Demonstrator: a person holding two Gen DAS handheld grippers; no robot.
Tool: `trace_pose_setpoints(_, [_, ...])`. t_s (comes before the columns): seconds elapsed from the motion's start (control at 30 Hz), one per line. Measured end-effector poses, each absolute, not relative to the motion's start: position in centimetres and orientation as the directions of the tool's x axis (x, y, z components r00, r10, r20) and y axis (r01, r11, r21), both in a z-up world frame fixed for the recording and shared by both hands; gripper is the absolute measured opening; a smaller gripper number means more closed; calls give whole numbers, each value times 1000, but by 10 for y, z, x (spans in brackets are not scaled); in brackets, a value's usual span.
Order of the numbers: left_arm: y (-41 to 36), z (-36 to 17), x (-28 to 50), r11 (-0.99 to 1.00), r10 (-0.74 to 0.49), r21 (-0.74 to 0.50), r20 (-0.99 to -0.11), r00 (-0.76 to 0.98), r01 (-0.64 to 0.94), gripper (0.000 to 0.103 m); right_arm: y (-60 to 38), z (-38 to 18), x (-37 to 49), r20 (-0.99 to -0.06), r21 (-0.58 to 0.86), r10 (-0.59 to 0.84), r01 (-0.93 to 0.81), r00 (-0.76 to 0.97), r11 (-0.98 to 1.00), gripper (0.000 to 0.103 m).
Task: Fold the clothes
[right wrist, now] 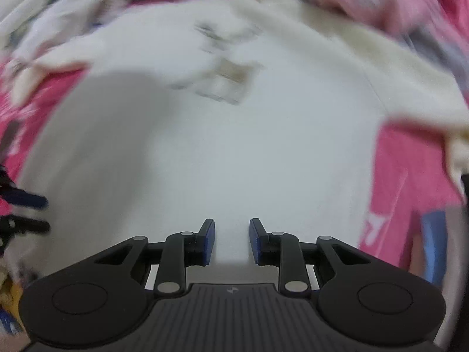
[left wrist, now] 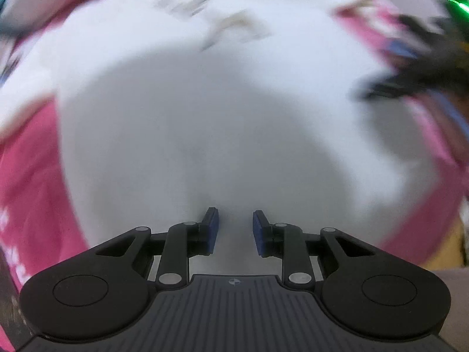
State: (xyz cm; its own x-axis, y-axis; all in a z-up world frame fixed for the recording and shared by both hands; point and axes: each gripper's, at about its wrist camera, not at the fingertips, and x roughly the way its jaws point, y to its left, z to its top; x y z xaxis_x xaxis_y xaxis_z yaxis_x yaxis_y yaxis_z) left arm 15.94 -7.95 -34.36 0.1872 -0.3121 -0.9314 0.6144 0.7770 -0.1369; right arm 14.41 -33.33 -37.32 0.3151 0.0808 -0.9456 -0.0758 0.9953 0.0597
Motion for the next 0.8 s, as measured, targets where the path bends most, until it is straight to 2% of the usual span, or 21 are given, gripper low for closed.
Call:
trace_pose_setpoints(0.1, [-57,-348,161,845,-309,-182,-934,180,503,25,-377,-377,123,-970,58,54,12,237,998,26])
trace_pose_setpoints(0.13, [-52,-344,159,863,-289,-175,-941,179,474,25,-385,-372,117,-976,39,35,15,213,999,23])
trace_pose_setpoints(0.17, [-48,-339,157,880,-269,-167,-947,177,445,25,-394,-366,112,-982,20,16,19,190,1000,27])
trace_pose_setpoints(0.23, [-40,-331,152,908,-241,-152,-952,189,391,26,-410,-356,105,-988,-10,-14,23,154,1000,27])
trace_pose_setpoints(0.37, [-35,-317,163,941,-239,-151,-929,283,302,27,-404,-332,156,-948,90,87,-4,307,996,27])
trace_pose_setpoints(0.5, [-34,-319,203,966,-232,-169,-898,374,194,27,-361,-326,221,-885,128,169,-122,434,984,27])
trace_pose_setpoints(0.8, [26,-322,262,934,-252,-338,-854,455,-115,28,-276,-314,296,-812,242,308,-195,496,951,27])
